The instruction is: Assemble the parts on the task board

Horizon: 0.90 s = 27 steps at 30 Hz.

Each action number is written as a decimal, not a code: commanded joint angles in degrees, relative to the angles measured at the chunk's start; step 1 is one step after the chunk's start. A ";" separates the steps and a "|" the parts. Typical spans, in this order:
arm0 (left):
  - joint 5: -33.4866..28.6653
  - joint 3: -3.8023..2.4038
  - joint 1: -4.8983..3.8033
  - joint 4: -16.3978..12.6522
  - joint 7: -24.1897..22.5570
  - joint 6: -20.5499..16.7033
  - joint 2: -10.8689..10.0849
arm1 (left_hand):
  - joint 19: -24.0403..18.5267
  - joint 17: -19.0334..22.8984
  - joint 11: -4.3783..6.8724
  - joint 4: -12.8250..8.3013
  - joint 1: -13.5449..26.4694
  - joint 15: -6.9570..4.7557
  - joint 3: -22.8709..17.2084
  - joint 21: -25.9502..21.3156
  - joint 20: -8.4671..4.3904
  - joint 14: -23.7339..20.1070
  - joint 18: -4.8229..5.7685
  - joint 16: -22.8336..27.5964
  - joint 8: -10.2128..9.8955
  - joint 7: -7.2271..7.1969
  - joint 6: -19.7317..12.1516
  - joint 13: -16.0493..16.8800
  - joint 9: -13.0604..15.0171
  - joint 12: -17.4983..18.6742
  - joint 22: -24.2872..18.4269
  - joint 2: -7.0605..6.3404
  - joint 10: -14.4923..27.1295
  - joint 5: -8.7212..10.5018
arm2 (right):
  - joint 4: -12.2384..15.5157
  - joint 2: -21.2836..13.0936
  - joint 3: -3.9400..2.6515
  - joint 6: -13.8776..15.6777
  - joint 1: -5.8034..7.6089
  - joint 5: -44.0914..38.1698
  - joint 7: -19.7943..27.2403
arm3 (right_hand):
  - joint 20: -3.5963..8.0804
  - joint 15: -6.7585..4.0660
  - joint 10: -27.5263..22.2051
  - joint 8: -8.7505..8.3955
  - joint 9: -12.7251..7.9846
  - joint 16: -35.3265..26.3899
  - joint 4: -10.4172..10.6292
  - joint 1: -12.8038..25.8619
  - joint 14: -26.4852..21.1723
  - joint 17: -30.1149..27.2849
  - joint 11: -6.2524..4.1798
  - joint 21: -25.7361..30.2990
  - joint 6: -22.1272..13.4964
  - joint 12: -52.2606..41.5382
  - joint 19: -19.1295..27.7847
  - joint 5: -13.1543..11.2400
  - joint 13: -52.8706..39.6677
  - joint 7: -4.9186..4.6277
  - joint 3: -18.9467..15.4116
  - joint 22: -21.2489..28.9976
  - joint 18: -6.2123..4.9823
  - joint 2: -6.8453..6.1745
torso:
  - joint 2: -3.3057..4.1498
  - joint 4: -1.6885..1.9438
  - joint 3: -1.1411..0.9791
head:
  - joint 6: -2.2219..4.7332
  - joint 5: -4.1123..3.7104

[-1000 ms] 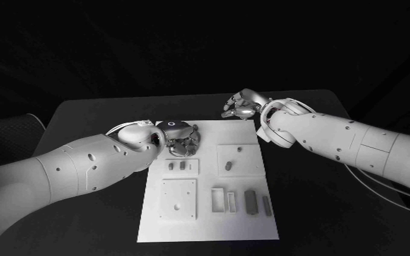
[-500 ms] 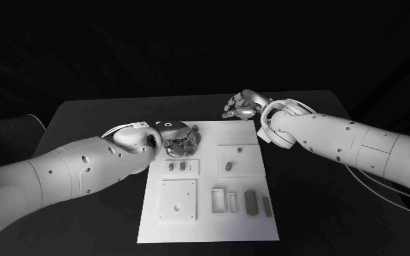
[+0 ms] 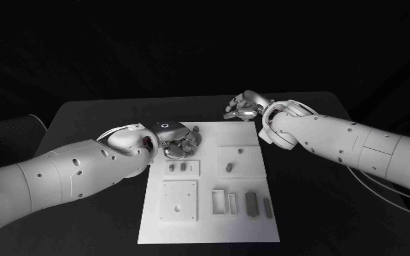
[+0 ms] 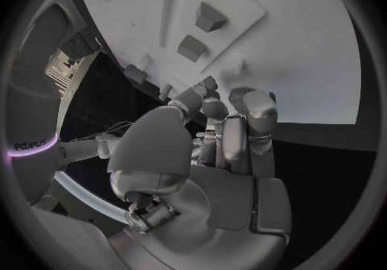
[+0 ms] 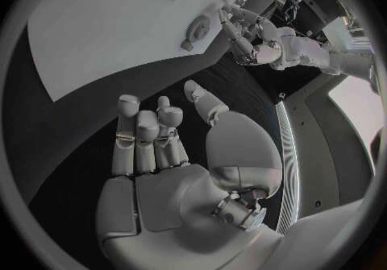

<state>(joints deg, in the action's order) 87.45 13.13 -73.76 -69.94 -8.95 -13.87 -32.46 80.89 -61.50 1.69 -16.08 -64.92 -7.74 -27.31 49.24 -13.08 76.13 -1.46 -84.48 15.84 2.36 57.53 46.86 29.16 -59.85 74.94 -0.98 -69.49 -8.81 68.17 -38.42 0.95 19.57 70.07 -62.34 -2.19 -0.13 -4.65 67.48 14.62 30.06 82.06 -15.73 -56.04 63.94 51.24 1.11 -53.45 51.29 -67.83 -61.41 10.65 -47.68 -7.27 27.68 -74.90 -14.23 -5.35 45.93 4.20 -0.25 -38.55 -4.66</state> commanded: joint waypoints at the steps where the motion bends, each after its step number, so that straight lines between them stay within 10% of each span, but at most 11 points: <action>1: -0.87 -0.10 -0.11 -1.06 0.31 0.18 -0.68 | -0.13 -0.09 -0.03 0.01 -0.41 -0.03 -0.38 0.34 0.19 0.50 -6.37 0.23 0.20 2.43 3.03 -0.07 0.06 0.32 1.10 -0.29 -0.36 -0.08 | 0.02 -0.07 -0.01 -0.43 -0.01 -0.04 0.33 | 0.29 -0.25 -0.20 -0.31 0.06 -0.08 0.29 0.57 0.26 -0.09 0.00 0.16 0.01 -0.14 -0.20 0.37 0.06 -0.39 -0.01 -0.12 -0.77 -0.01 | 0.01 0.01 -0.03 | 0.02 0.03; 27: -1.29 -0.12 -1.14 -0.81 2.16 2.76 -3.26 | -0.17 -0.30 0.01 0.10 -0.24 -0.06 -0.37 0.44 0.22 0.57 -6.29 0.25 0.17 2.38 3.07 -0.14 0.08 0.47 1.07 -0.60 -0.48 0.16 | -0.04 -0.13 -0.01 -0.42 -0.02 -0.04 0.29 | 0.29 -0.25 -0.20 -0.33 0.09 -0.07 0.28 0.56 0.27 -0.09 0.00 0.17 0.01 -0.16 -0.20 0.38 0.06 -0.39 0.01 -0.13 -0.77 0.00 | 0.04 0.01 0.08 | 0.01 0.31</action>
<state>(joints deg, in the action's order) 86.52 13.02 -74.85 -70.75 -7.04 -12.19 -35.86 80.90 -61.75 1.69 -15.99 -65.17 -7.89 -27.41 49.46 -13.07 76.28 -1.66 -84.48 15.68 2.29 57.86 46.81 29.19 -59.63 74.92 -1.24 -69.49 -8.81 68.13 -38.56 0.95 19.57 70.07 -62.34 -2.21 -0.14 -4.76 67.58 14.62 30.10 82.06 -15.73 -56.04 64.05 51.24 1.01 -53.45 51.30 -67.83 -61.41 10.65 -47.68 -7.26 27.68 -74.90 -14.22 -5.35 45.95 4.24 -0.20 -38.47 -4.37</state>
